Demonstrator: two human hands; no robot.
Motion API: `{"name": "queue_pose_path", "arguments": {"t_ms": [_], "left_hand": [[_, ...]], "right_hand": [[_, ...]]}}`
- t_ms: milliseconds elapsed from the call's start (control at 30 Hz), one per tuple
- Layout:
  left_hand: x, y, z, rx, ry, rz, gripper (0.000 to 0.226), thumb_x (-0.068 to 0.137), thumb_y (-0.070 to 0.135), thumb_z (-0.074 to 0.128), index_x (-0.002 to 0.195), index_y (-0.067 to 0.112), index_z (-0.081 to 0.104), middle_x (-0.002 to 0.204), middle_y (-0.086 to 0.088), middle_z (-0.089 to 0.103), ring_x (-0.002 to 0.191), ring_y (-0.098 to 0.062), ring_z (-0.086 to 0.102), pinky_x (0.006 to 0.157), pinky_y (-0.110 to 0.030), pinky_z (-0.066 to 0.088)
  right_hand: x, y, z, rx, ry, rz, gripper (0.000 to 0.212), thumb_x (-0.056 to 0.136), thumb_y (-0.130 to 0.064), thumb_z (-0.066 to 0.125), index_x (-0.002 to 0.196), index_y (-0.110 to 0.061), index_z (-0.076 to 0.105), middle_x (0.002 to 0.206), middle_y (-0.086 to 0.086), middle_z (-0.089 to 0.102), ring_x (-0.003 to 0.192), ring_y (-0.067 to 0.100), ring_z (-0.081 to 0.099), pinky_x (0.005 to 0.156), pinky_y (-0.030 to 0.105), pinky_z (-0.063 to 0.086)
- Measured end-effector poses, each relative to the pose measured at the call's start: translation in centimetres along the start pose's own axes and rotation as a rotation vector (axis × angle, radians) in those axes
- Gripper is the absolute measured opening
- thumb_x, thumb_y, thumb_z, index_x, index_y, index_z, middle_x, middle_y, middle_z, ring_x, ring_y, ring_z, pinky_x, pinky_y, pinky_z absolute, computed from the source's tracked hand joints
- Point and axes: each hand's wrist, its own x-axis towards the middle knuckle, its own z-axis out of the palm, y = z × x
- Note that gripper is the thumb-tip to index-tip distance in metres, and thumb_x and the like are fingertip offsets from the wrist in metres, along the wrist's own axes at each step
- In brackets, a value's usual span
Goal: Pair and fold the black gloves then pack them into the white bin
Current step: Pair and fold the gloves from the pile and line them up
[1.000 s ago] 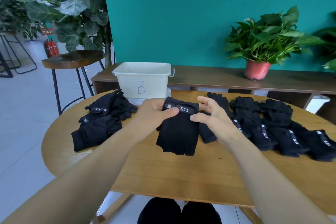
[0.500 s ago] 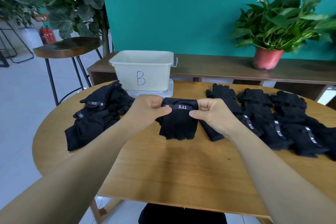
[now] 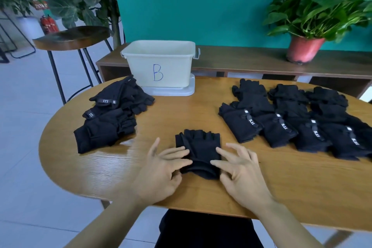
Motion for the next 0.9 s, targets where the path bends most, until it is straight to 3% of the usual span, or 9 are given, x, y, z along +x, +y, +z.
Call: {"name": "queue_pose_path", "arguments": {"t_ms": [67, 133, 200, 267, 333, 400, 500, 733, 900], "left_hand": [[0.6, 0.4, -1.1, -0.029, 0.028, -0.037, 0.050, 0.077, 0.016, 0.055, 0.124, 0.031, 0.066, 0.138, 0.017, 0.052, 0.135, 0.005, 0.039, 0.122, -0.045, -0.001], [1.7, 1.0, -1.9, -0.055, 0.066, -0.123, 0.054, 0.081, 0.017, 0.045, 0.131, 0.026, 0.062, 0.144, 0.011, 0.051, 0.137, 0.004, 0.034, 0.123, -0.046, 0.001], [3.3, 1.9, -1.9, -0.014, 0.051, -0.183, 0.055, 0.090, 0.022, 0.033, 0.141, 0.021, 0.053, 0.151, 0.006, 0.043, 0.141, 0.002, 0.027, 0.123, -0.039, -0.004], [4.7, 2.8, -1.2, 0.090, -0.032, -0.177, 0.054, 0.101, 0.031, 0.022, 0.151, 0.017, 0.037, 0.160, 0.002, 0.029, 0.148, -0.004, 0.015, 0.120, -0.031, -0.012], [5.1, 3.3, 0.3, 0.218, -0.160, -0.186, 0.055, 0.106, 0.034, 0.020, 0.157, 0.013, 0.016, 0.165, -0.001, 0.009, 0.151, -0.009, -0.002, 0.118, -0.030, -0.018], [4.6, 3.1, 1.6, 0.264, -0.289, -0.267, 0.061, 0.105, 0.043, 0.009, 0.157, 0.012, 0.001, 0.166, -0.002, -0.004, 0.150, -0.011, -0.013, 0.118, -0.033, -0.018], [3.8, 2.3, 2.7, 0.247, -0.315, -0.349, 0.088, 0.083, 0.062, -0.021, 0.156, 0.013, -0.009, 0.165, -0.001, -0.012, 0.149, -0.012, -0.018, 0.121, -0.036, -0.014], [3.8, 2.2, 2.9, 0.257, -0.281, -0.452, 0.096, 0.071, 0.067, -0.029, 0.154, 0.020, -0.017, 0.163, -0.003, -0.017, 0.148, -0.017, -0.023, 0.120, -0.040, -0.018], [2.8, 1.6, 2.5, 0.163, -0.171, -0.514, 0.075, 0.087, 0.061, -0.019, 0.150, 0.020, -0.019, 0.164, 0.000, -0.013, 0.147, -0.010, -0.022, 0.119, -0.034, -0.019]], "right_hand": [[0.2, -0.2, -0.8, 0.072, 0.072, 0.079, 0.034, 0.078, -0.020, 0.049, 0.093, -0.028, 0.079, 0.116, -0.003, 0.071, 0.123, 0.016, 0.045, 0.099, 0.028, 0.023], [1.2, -0.9, -1.5, 0.122, 0.150, 0.172, 0.035, 0.081, -0.019, 0.047, 0.095, -0.023, 0.079, 0.115, -0.002, 0.072, 0.123, 0.016, 0.048, 0.099, 0.029, 0.024], [2.7, -2.2, -1.8, 0.068, 0.168, 0.197, 0.034, 0.088, -0.020, 0.049, 0.110, -0.020, 0.075, 0.123, 0.001, 0.068, 0.129, 0.018, 0.046, 0.102, 0.030, 0.026], [4.3, -3.6, -1.6, -0.015, 0.023, 0.181, 0.040, 0.101, -0.027, 0.043, 0.137, -0.018, 0.056, 0.147, 0.005, 0.049, 0.144, 0.018, 0.029, 0.113, 0.032, 0.019], [4.9, -4.1, -0.7, -0.090, -0.239, 0.195, 0.054, 0.106, -0.039, 0.028, 0.155, -0.015, 0.023, 0.163, 0.006, 0.015, 0.151, 0.016, 0.001, 0.122, 0.034, 0.003], [4.6, -4.1, 0.5, -0.144, -0.466, 0.230, 0.064, 0.103, -0.049, 0.009, 0.157, -0.015, -0.001, 0.164, 0.003, -0.011, 0.149, 0.014, -0.017, 0.122, 0.038, -0.008], [3.8, -3.4, 1.7, -0.139, -0.545, 0.250, 0.083, 0.082, -0.060, -0.018, 0.154, -0.019, -0.012, 0.161, -0.002, -0.023, 0.146, 0.010, -0.024, 0.121, 0.039, -0.013], [4.0, -2.8, 2.1, -0.170, -0.551, 0.233, 0.068, 0.095, -0.056, -0.006, 0.154, -0.021, -0.013, 0.159, -0.004, -0.025, 0.145, 0.009, -0.026, 0.120, 0.039, -0.014], [3.7, -2.5, 1.7, -0.048, -0.506, 0.232, 0.066, 0.098, -0.058, 0.000, 0.155, -0.024, -0.008, 0.162, -0.007, -0.019, 0.145, 0.004, -0.023, 0.120, 0.036, -0.016]]}}
